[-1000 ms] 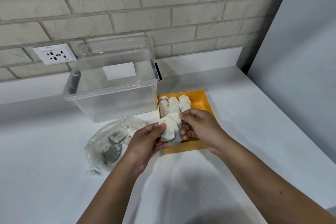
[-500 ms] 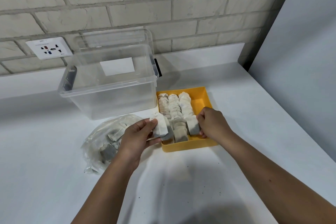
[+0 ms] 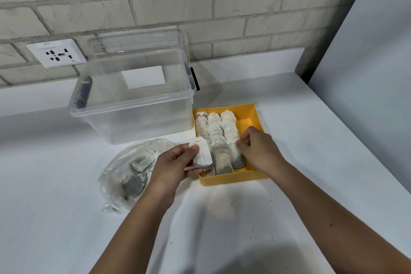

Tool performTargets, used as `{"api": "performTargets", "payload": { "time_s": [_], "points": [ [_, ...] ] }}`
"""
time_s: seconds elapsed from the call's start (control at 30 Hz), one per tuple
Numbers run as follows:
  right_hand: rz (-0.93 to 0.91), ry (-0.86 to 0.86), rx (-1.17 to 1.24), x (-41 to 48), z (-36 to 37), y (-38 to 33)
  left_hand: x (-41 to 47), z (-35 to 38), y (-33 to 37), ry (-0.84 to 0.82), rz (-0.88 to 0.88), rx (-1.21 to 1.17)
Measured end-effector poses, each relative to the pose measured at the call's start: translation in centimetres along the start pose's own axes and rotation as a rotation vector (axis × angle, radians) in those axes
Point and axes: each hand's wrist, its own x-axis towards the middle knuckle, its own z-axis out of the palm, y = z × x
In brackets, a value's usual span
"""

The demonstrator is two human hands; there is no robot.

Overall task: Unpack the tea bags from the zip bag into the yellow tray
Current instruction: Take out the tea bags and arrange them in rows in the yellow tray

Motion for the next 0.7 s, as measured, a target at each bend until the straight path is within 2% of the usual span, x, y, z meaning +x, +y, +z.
{"api": "performTargets", "payload": {
  "time_s": [0.07,0.1,0.23,0.33,0.47,0.57,0.7],
  "points": [
    [-0.115,0.096,0.106,-1.0,-1.2,-1.1,-0.1,0.2,0.2,-0.016,-0.003,-0.003],
    [-0.155,0.084,0.185,-1.5,-1.7,-1.7,-0.1,0.3,0.2,-0.025,-0.001,-0.003],
    [-0.245,-0.125,0.372,-3.3,-2.9,-3.5,-0.5,1.0,0.6,-0.067,0.027,0.019],
    [-0.269,-0.131,0.363,-3.9,-3.1,-3.7,-0.9,1.6,0.9,-0.092,0.057,0.052],
    [-0.272,-0.079,0.267,-3.9,-4.0,-3.0,-1.3,1.6,0.8,-0.065,0.090,0.094],
    [-0.225,0.071,0.002,-2.6,-5.1,-1.4,-1.5,1.1,0.3,0.009,0.124,0.155],
    [-0.120,-0.057,-0.164,-1.7,-4.6,0.1,-1.4,0.2,0.0,0.093,0.165,0.225]
  ]
}}
